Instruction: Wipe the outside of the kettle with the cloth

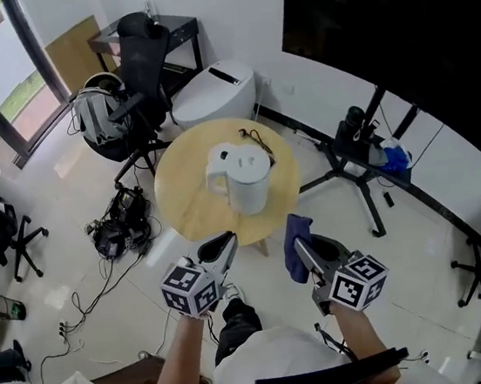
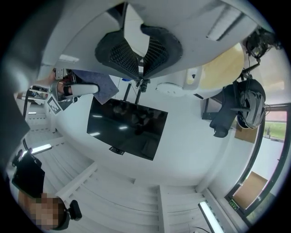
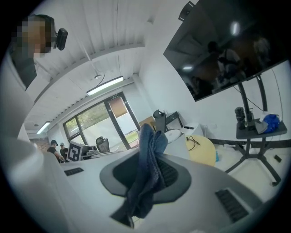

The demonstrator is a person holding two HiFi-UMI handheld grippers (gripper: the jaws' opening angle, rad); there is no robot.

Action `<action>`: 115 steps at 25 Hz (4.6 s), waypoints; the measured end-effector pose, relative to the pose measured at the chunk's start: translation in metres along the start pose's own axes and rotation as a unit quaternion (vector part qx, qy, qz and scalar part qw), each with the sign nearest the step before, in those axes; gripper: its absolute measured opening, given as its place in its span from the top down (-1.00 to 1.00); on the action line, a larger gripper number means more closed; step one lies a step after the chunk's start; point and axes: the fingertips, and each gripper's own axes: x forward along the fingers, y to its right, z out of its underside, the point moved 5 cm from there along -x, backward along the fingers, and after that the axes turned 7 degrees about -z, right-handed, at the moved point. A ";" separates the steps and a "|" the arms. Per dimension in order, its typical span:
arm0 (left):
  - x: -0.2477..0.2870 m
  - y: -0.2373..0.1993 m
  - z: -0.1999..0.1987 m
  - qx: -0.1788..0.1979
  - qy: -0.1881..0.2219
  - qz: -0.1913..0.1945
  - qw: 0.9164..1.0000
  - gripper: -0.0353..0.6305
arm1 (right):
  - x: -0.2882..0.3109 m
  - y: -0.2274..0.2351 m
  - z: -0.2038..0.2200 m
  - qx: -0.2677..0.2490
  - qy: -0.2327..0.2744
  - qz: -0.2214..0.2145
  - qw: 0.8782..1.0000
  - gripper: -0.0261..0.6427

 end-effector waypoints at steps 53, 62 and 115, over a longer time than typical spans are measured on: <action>0.176 -0.143 -0.005 0.215 -0.120 0.170 0.954 0.36 | 0.233 0.088 -0.042 -0.188 -0.326 -0.002 0.926 0.68; 0.174 -0.139 -0.001 0.216 -0.125 0.163 0.955 0.37 | 0.289 0.086 -0.048 -0.225 -0.361 -0.046 0.904 0.67; 0.173 -0.121 0.002 0.175 -0.120 0.045 0.976 0.38 | 0.171 0.061 -0.020 -0.183 -0.160 0.005 0.970 0.67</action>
